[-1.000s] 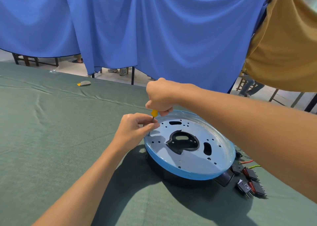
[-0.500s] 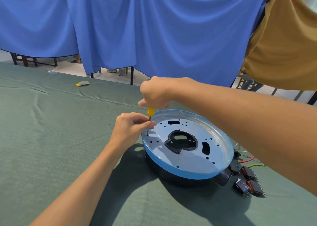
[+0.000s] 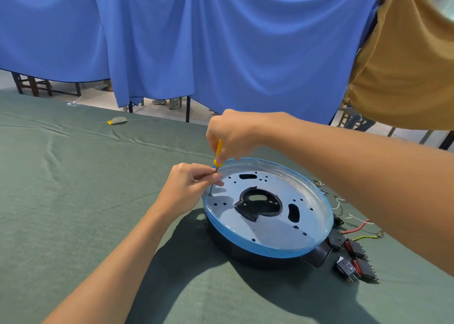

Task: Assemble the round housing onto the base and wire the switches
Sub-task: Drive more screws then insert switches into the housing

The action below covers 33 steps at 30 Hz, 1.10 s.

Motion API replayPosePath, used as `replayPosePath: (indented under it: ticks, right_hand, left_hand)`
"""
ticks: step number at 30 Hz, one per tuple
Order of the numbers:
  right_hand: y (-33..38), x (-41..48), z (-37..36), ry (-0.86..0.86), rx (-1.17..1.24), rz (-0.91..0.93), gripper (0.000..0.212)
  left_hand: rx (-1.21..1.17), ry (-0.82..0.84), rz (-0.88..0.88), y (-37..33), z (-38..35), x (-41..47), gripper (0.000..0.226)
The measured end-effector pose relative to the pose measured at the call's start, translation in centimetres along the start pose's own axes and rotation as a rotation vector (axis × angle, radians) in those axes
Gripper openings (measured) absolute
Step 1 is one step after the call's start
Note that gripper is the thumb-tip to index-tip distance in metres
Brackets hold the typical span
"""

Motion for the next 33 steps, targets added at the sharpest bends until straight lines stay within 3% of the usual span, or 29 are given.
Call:
replayPosePath:
  ticks: [4, 8, 10, 13, 15, 19, 22, 26, 31, 33]
  right_hand:
    - [0.0, 0.1, -0.7, -0.05, 0.079, -0.057, 0.034]
    - [0.2, 0.0, -0.3, 0.021, 0.032, -0.032, 0.033]
    - [0.4, 0.1, 0.2, -0.046, 0.008, 0.025, 0.023]
    - [0.6, 0.0, -0.1, -0.186, 0.045, -0.019, 0.043]
    - [0.6, 0.2, -0.5, -0.212, 0.039, -0.078, 0.045]
    - [1.0, 0.5, 0.1, -0.026, 0.001, -0.023, 0.029]
    - [1.3, 0.5, 0.6, -0.088, 0.025, 0.046, 0.013]
    - [0.9, 0.2, -0.1, -0.177, 0.033, -0.079, 0.04]
    - [1.0, -0.1, 0.1, 0.046, 0.056, -0.047, 0.029]
    - [1.2, -0.1, 0.2, 0.002, 0.071, -0.02, 0.023]
  left_hand:
    - [0.012, 0.001, -0.047, -0.5, -0.1, -0.2, 0.011]
    - [0.009, -0.039, -0.027, -0.5, -0.2, -0.1, 0.011]
    - [0.005, -0.026, -0.006, -0.3, -0.1, -0.1, 0.014]
    - [0.009, -0.007, -0.008, -0.2, -0.1, -0.1, 0.014]
    - [0.016, -0.014, -0.008, -0.2, -0.1, -0.1, 0.012]
    - [0.021, -0.029, -0.001, -0.2, 0.1, -0.2, 0.017]
    - [0.015, -0.035, -0.004, -0.2, 0.2, -0.2, 0.019]
    - [0.024, -0.031, -0.015, -0.3, 0.1, -0.1, 0.014]
    - [0.03, -0.04, -0.015, -0.3, 0.2, -0.1, 0.017]
    - [0.024, -0.045, -0.016, -0.3, 0.3, -0.1, 0.014]
Point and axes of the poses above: each hand's wrist, its own x-axis towards the middle knuckle, its own z-axis out of the back of the hand, y = z × x, the point moved 4 cm from there along x, towards the middle knuckle, and after that the axes turned 3 degrees about -z, right-handed, at the moved point
